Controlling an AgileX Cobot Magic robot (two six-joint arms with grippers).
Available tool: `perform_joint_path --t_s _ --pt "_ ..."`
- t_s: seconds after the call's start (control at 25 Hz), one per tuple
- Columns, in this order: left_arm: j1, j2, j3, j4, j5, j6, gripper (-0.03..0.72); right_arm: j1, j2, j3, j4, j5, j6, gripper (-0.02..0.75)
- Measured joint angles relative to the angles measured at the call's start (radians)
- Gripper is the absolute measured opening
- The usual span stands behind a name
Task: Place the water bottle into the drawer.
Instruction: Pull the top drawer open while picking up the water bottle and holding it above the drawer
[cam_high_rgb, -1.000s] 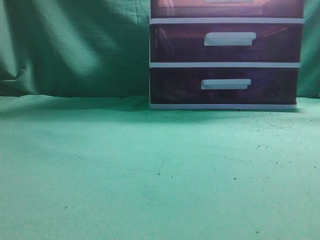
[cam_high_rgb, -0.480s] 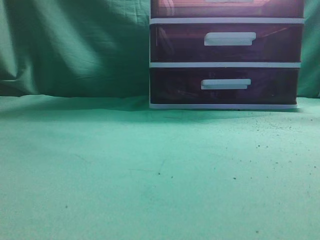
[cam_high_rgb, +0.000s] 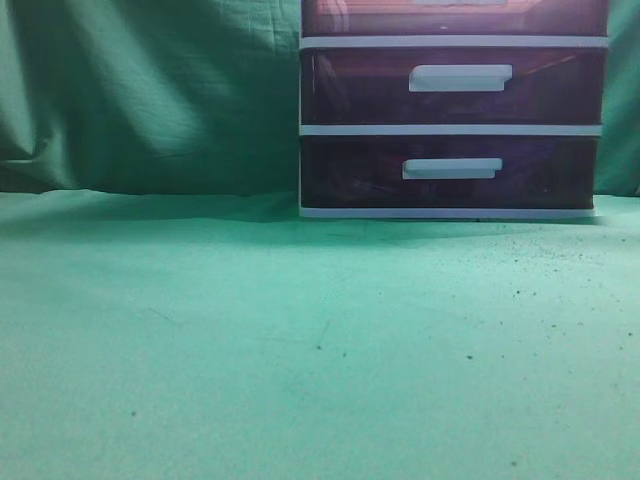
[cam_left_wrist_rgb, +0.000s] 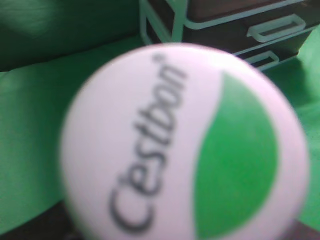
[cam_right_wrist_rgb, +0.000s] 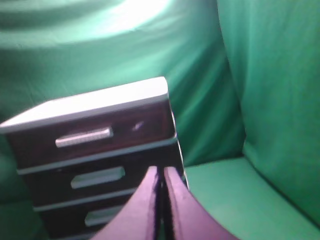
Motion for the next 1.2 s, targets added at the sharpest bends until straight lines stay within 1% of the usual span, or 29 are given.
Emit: perform_joint_path --t_s 0.08,0.16,0.2,0.4,0.52,0.64,0.68,0.72,0.76,0.8,0.84,0.92,1.04,1.08,1.2 --pt "-0.025 -0.002 0.0 0.019 0.011 0.0 0.34 0.0 0.12 -0.123 0.023 0.148 0.014 0.0" --pt "-0.031 -0.002 0.0 0.026 0.017 0.0 0.34 0.0 0.257 -0.236 0.025 0.24 0.01 0.0" --pt "-0.031 -0.002 0.0 0.028 0.018 0.0 0.34 0.0 0.315 -0.277 0.025 0.262 -0.007 0.0" --pt "-0.031 -0.002 0.0 0.053 0.018 0.0 0.34 0.0 0.614 -0.478 0.025 0.262 -0.123 0.0" --pt "-0.031 -0.002 0.0 0.055 0.018 0.0 0.34 0.017 0.75 -0.59 0.025 0.261 -0.246 0.0" --pt "-0.031 -0.002 0.0 0.057 0.016 0.0 0.34 0.072 0.869 -0.697 0.021 0.246 -0.494 0.0" --pt "-0.031 -0.002 0.0 0.062 0.014 0.0 0.34 0.097 0.907 -0.726 0.02 0.242 -0.61 0.0" --pt "-0.031 -0.002 0.0 0.065 0.014 0.0 0.34 0.124 0.944 -0.749 0.02 0.238 -0.729 0.05" --pt "-0.031 -0.002 0.0 0.067 0.013 0.0 0.34 0.15 0.979 -0.763 0.02 0.228 -0.848 0.05" --pt "-0.031 -0.002 0.0 0.067 0.013 0.0 0.34 0.175 1.006 -0.772 0.02 0.21 -0.941 0.113" --pt "-0.031 -0.002 0.0 0.067 0.013 0.0 0.34 0.195 1.039 -0.777 0.02 0.176 -1.043 0.157" --pt "-0.031 -0.002 0.0 0.069 0.013 0.0 0.34 0.231 1.099 -0.781 0.02 0.092 -1.206 0.251" --pt "-0.031 -0.002 0.0 0.071 0.013 0.0 0.34 0.251 1.196 -0.781 0.019 -0.1 -1.376 0.4" --pt "-0.031 -0.002 0.0 0.072 0.013 0.0 0.34 0.251 1.222 -0.781 0.018 -0.17 -1.405 0.426" --pt "-0.031 -0.002 0.0 0.075 0.012 0.0 0.34 0.251 1.295 -0.781 -0.014 -0.317 -1.438 0.421"
